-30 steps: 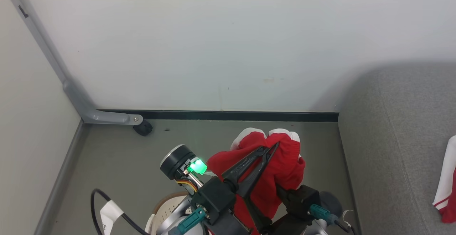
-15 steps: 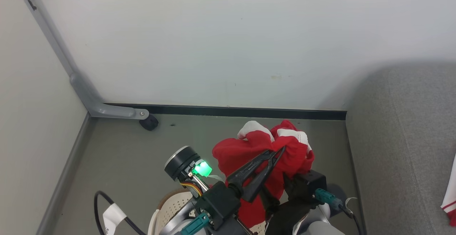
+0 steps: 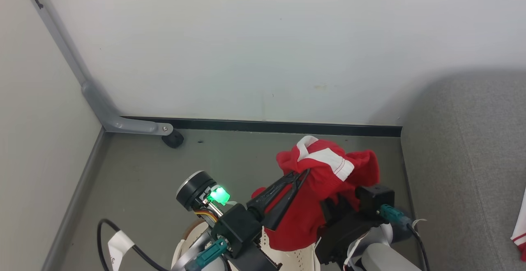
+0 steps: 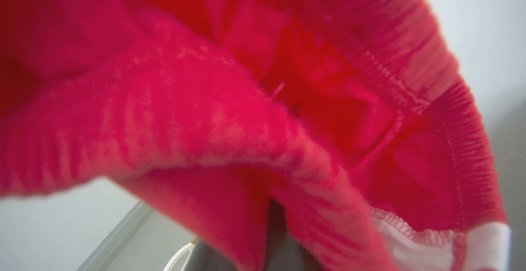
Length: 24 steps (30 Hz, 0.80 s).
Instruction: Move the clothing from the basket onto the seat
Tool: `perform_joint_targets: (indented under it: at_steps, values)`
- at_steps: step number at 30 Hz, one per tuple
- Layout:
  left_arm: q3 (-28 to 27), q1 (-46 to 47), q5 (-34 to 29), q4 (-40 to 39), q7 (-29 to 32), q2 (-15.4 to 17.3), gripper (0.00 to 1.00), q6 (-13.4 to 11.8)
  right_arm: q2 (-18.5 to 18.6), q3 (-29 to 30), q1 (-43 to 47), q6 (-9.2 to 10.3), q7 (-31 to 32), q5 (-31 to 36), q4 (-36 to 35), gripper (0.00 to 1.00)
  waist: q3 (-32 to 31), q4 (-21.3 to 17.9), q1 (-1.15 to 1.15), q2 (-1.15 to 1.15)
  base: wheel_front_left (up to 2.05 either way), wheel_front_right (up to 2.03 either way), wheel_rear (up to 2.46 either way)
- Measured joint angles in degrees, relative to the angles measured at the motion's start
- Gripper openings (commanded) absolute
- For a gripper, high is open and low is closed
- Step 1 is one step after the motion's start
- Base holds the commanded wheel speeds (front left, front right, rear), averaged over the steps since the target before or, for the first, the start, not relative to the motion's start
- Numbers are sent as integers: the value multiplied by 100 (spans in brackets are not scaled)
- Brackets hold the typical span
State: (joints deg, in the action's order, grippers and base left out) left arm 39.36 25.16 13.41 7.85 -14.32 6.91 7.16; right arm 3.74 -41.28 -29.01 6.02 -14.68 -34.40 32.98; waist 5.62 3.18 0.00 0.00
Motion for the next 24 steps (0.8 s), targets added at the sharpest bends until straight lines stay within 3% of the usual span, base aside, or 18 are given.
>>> perform_joint_targets:
  at_steps: [2, 4, 5, 6, 24]
  values:
    - [-51, -20, 30, 51, 0, 11, 4, -2, 1, 141, 1, 10, 0, 0, 1, 0, 1, -7, 0, 0, 0, 0, 0]
    - [-100, -66, 58, 87, 0, 10, 55, -9, 2, 260, 3, 11, 0, 4, -1, 0, 1, -16, 0, 0, 0, 0, 0]
    - [-127, -91, 62, 110, 0, 8, 93, -12, 2, 312, 8, 11, 0, 8, -16, 0, 0, -21, 0, 0, 0, 0, 0]
    - [-151, -105, 70, 141, 0, 7, 100, -18, 2, 363, 16, 12, 0, 27, -46, 0, -1, -26, 0, 0, 0, 0, 0]
    - [-544, -359, 169, 1132, -16, 193, 100, -226, 172, 1133, 242, 62, 0, 816, -470, 0, 46, -130, 0, -1, 0, 0, 0]
